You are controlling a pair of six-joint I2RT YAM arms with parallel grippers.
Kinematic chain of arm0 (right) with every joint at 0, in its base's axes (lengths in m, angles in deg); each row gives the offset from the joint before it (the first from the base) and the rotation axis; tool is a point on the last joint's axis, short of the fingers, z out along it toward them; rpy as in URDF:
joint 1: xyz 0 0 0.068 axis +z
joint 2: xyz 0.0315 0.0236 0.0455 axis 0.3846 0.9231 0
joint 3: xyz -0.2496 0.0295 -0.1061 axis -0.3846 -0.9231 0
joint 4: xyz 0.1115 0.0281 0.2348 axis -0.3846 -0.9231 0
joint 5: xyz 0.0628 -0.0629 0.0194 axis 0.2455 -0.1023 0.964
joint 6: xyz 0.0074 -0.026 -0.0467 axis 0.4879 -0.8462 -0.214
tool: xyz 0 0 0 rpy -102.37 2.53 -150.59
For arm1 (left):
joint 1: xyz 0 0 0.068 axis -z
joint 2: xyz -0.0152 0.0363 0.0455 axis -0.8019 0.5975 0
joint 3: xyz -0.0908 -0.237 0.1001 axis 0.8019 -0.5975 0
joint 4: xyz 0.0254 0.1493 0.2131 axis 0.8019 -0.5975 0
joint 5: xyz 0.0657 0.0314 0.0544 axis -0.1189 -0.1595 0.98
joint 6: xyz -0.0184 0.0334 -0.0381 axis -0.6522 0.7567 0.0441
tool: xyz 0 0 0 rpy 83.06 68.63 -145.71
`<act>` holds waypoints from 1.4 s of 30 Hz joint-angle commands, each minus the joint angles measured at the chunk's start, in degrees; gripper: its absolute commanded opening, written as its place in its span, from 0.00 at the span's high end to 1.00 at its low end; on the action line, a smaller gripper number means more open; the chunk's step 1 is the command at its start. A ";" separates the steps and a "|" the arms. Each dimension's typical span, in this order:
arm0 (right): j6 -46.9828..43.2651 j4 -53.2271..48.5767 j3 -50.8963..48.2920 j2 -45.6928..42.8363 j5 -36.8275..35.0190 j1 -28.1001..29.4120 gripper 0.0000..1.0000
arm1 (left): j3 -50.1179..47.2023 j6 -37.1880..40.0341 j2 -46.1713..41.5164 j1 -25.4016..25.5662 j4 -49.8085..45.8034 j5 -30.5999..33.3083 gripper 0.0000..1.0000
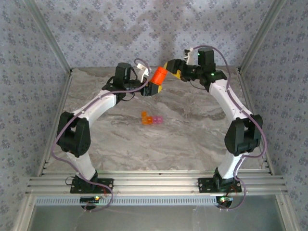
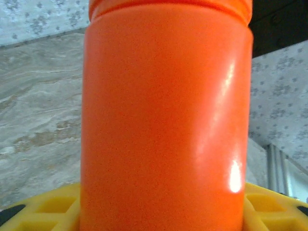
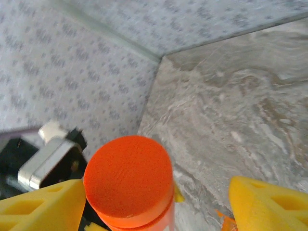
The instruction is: Sort the pills into containers
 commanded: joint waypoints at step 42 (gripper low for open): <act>5.39 -0.11 1.74 2.10 -4.69 -0.02 0.30 | 4.28 3.98 -1.29 0.37 -2.40 1.32 1.00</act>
